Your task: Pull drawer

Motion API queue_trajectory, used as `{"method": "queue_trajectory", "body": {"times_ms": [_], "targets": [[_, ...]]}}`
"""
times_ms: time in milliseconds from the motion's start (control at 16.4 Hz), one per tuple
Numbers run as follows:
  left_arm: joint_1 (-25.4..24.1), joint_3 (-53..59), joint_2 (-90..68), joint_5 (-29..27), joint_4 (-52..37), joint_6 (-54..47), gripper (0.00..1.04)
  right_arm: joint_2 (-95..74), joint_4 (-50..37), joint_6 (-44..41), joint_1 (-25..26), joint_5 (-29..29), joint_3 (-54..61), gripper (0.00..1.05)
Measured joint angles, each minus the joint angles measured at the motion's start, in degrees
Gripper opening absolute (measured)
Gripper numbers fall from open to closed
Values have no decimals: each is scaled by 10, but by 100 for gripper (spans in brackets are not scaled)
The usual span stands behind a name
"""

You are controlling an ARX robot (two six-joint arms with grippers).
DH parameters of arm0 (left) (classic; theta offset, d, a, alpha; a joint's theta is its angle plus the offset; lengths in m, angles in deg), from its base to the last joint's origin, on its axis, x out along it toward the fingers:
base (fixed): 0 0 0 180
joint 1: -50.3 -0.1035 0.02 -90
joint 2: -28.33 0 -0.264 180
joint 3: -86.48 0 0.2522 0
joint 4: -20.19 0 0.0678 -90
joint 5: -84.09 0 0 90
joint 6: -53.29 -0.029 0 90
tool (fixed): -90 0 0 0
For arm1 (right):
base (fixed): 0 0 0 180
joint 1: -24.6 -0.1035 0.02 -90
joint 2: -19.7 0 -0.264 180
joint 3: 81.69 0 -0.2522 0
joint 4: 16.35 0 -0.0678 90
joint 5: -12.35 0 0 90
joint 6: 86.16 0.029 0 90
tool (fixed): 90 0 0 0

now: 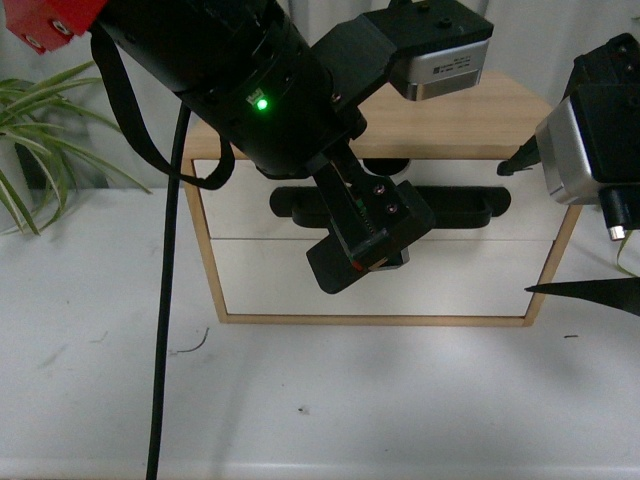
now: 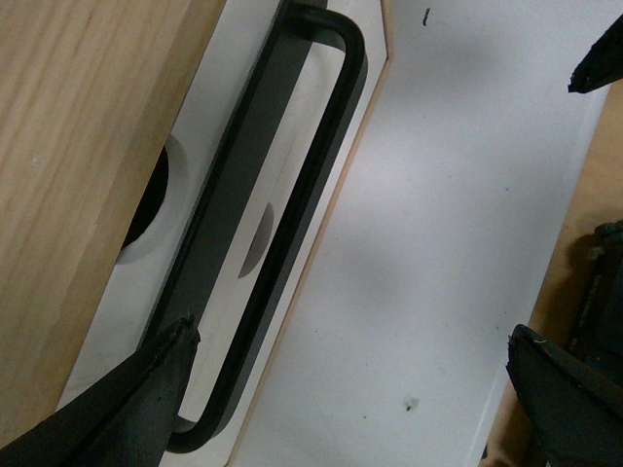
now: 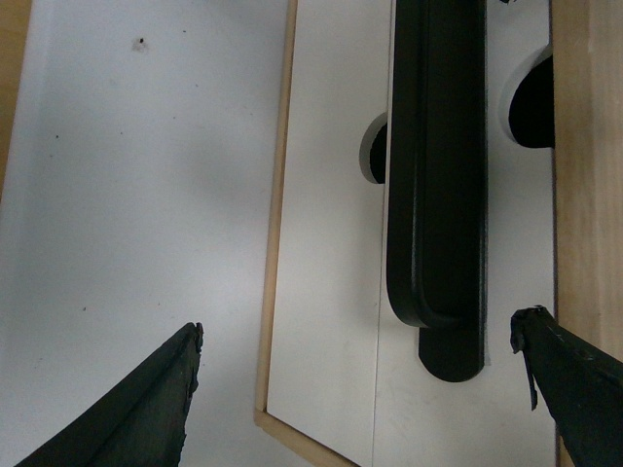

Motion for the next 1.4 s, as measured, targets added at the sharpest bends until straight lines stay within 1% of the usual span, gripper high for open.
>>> {"method": "queue_trajectory", "body": {"times_ms": [183, 426, 792, 1279, 1401], "targets": [[-9, 0, -14, 2, -15, 3, 98, -19, -8, 7, -4, 0, -3, 98], [-24, 0, -43, -2, -40, 2, 98, -73, -33, 29, -26, 3, -31, 98], [-24, 0, -68, -1, -48, 2, 98, -110, -63, 45, -33, 2, -43, 98], [-23, 9, -71, 10, -60, -2, 98, -120, -63, 42, -34, -6, -33, 98], [-21, 11, -71, 14, -60, -3, 98, -124, -66, 46, -40, -7, -30, 98]]}}
